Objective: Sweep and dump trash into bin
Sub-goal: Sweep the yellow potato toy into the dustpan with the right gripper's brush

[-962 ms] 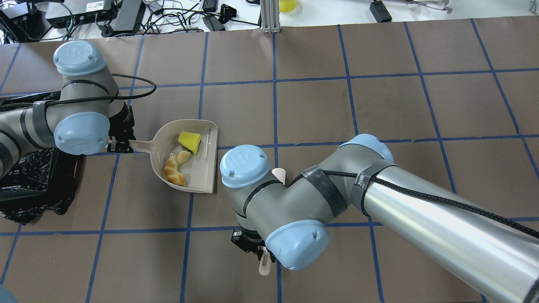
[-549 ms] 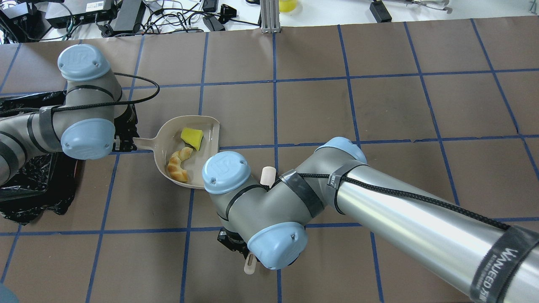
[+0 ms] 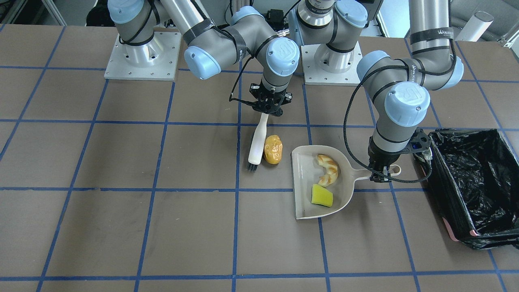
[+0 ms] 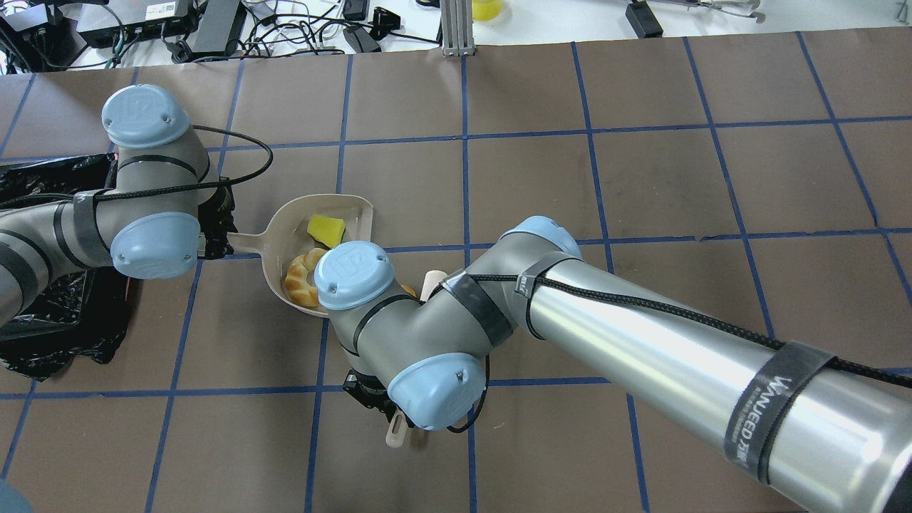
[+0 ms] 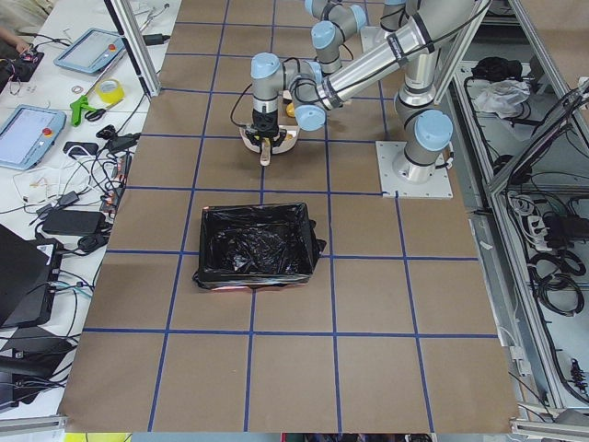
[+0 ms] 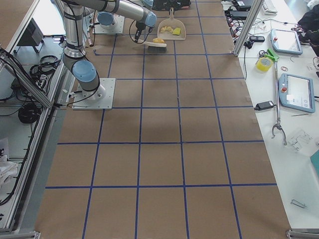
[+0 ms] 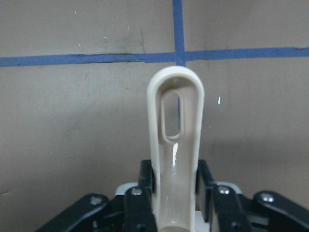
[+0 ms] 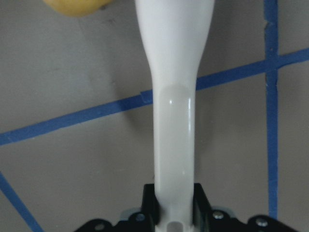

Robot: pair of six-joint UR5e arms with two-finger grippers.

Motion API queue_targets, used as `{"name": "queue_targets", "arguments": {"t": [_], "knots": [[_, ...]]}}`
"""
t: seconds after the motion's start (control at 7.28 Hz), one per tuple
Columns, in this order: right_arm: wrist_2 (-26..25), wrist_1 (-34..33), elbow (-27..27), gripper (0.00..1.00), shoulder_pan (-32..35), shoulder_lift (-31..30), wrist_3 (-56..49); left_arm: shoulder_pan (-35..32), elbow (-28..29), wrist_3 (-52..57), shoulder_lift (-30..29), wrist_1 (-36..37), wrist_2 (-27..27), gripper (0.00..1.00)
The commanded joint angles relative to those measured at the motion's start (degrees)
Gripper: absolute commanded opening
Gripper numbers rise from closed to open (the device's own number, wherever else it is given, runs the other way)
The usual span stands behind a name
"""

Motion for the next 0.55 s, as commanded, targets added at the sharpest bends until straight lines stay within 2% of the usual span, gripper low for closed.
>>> {"name": "queue_targets", "arguments": {"t": [0.0,0.41], "knots": [[2.2,-2.1,-4.9,0.0,0.0,4.1,0.7,0.0,0.1,0.0,0.0,0.1,0.0,0.0],[4.9,-2.1,-17.0,0.0,0.1,12.0,1.6,0.0,0.2,0.2,0.0,0.1,0.0,0.0]]}}
